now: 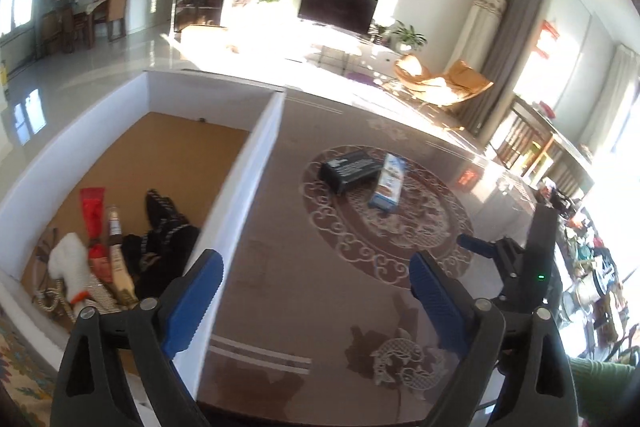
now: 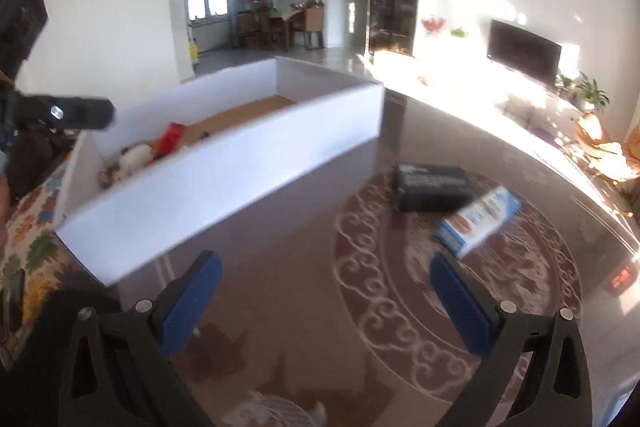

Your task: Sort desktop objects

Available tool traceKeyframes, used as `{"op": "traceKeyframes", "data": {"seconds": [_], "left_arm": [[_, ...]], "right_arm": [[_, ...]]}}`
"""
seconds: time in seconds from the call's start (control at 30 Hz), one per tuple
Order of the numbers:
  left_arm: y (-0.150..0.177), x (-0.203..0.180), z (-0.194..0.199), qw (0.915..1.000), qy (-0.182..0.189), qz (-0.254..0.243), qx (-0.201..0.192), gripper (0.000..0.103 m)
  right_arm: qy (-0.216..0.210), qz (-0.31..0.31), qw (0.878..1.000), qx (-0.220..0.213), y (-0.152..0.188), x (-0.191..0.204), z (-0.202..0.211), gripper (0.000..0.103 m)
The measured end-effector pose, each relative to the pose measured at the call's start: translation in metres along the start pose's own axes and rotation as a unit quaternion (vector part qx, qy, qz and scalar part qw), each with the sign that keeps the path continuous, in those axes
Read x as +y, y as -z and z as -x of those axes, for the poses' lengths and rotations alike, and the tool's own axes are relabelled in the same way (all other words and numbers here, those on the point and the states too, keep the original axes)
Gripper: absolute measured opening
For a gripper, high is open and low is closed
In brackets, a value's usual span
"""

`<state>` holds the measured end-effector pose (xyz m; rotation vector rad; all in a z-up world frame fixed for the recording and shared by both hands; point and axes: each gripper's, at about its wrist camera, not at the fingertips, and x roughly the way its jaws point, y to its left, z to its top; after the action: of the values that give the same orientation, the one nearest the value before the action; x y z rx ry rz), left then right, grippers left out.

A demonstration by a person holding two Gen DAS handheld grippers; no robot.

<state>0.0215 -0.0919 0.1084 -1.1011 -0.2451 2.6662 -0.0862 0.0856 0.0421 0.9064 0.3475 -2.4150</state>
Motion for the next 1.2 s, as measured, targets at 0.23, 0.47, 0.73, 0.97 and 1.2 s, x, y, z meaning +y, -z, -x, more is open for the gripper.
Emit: {"op": "traceKeyframes", "data": {"seconds": [0.23, 0.47, 0.73, 0.97, 1.2], "left_arm": [[0.036, -0.091, -0.105, 0.9959, 0.0, -0.059, 0.067, 0.101], [0.063, -0.08, -0.17, 0.9931, -0.051, -0.024, 0.103, 0.101], [0.076, -0.069, -0.169, 0.9932, -0.077, -0.012, 0.086, 0.101], [0.078, -0.074, -0.174, 0.9902, -0.099, -0.033, 0.093, 0.102], [0.08, -0.081, -0.178, 0.9863, -0.116, -0.056, 0.103, 0.103]], "right_arm": [[0.109, -0.09, 0.983, 0.114, 0.102, -0.105, 0.012, 0.103], [0.103, -0.144, 0.978, 0.113, 0.115, -0.127, 0.028, 0.103], [0.103, -0.144, 0.978, 0.112, 0.118, -0.119, 0.028, 0.103], [0.103, -0.144, 0.978, 0.112, 0.118, -0.119, 0.028, 0.103], [0.103, -0.144, 0.978, 0.112, 0.118, -0.119, 0.028, 0.103]]}}
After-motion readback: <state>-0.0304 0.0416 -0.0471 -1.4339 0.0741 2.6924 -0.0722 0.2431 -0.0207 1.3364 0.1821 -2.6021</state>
